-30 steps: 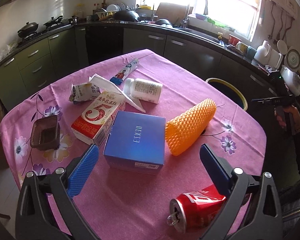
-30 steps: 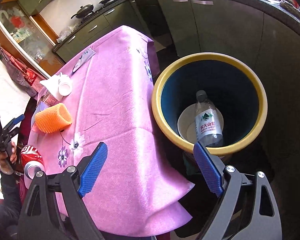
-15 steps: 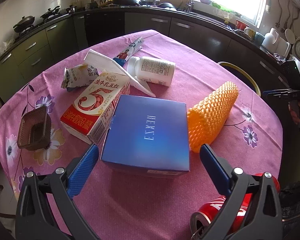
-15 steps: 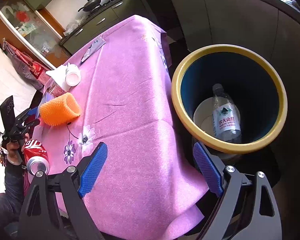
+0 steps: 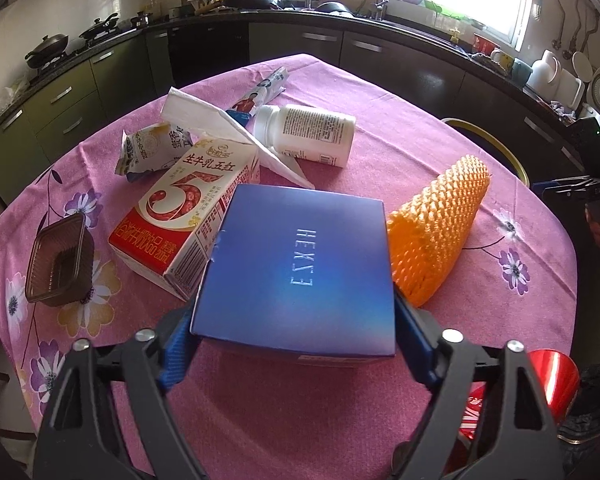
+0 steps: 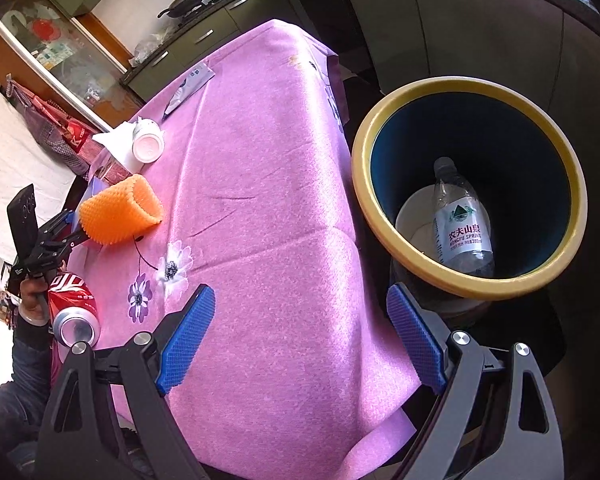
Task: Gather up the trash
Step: 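Grasp the blue box with the left gripper, then carry the blue box over the bin and open the left gripper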
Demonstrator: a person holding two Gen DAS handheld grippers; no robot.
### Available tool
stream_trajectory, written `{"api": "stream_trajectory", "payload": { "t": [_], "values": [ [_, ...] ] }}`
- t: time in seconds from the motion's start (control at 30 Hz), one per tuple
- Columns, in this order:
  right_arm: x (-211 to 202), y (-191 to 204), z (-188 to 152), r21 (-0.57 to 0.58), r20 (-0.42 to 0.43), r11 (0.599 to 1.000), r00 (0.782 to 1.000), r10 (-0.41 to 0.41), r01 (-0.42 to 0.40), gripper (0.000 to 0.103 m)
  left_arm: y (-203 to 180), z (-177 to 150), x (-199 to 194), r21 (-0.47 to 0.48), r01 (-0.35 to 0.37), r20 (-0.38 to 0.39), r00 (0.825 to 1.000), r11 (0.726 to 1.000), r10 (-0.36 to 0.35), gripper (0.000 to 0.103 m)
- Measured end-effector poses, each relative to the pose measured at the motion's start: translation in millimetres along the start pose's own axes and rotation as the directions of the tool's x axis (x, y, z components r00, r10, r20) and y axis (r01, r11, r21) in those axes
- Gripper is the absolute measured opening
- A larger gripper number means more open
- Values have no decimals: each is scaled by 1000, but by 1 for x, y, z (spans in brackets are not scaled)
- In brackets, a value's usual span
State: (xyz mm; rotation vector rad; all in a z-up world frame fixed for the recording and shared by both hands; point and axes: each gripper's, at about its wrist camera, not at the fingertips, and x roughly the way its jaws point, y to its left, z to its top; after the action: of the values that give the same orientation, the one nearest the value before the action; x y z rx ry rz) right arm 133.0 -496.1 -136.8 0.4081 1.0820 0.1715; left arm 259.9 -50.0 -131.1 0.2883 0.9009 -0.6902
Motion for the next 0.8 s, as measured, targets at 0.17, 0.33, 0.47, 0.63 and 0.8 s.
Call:
{"api": "stream_trajectory", "payload": {
  "t": [0.17,0.33,0.47,0.63,0.8],
  "values": [
    [0,3,-1,-4,1,1000,1000,8,-8,87,1,-1,-1,-1,-2,-1,1000,1000,2,74],
    [-1,7,-2,-12,5,1000,1000,18,-18,87,2,-1,-11,-9,-26,25,999,1000,26,74],
    [-2,11,-3,-23,6,999,1000,27,-27,87,7,0,-26,-27,-42,56,997,999,44,73],
    [-3,16,-3,-35,12,999,999,40,-40,87,5,1,-46,-25,-65,87,994,998,67,73],
    [-5,22,-5,-50,15,997,998,54,-54,87,-7,5,-69,-10,-72,122,990,997,73,73]
  ]
}}
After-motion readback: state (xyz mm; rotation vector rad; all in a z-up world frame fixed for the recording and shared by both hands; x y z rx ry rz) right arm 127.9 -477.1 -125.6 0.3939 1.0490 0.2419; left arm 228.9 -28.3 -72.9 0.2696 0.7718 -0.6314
